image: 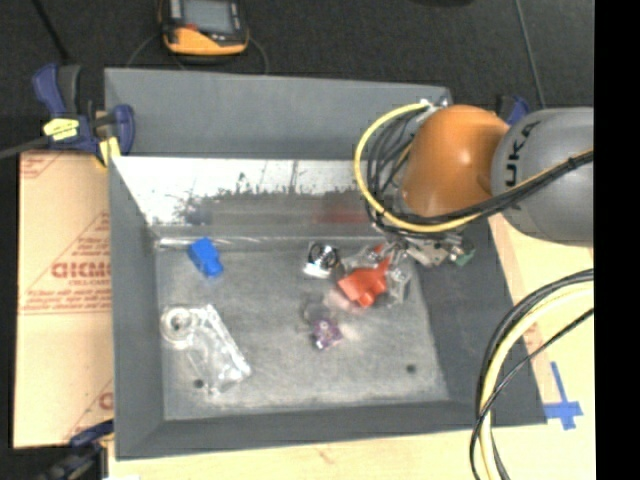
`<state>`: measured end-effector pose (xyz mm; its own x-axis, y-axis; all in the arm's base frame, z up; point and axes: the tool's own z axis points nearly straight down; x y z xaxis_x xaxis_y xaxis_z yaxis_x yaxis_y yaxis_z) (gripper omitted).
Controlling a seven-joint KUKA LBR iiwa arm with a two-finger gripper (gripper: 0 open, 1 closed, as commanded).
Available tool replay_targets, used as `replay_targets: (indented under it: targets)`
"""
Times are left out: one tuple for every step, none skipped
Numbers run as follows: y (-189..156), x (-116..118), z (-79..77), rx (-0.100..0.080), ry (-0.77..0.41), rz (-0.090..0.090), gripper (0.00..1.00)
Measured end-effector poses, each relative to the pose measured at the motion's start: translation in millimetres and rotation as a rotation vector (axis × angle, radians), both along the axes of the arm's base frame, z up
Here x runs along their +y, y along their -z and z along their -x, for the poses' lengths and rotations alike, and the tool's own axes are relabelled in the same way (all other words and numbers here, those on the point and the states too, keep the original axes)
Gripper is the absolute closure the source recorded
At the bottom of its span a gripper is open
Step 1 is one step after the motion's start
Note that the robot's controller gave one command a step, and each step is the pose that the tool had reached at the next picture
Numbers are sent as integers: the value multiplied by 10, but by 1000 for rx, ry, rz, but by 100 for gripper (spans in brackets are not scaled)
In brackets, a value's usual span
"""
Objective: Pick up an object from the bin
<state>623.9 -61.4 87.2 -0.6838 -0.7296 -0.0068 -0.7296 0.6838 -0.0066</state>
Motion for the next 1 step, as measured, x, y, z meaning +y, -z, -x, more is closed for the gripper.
replay_targets:
  targets:
    - [-2224, -278, 305, -2, 7, 3, 100]
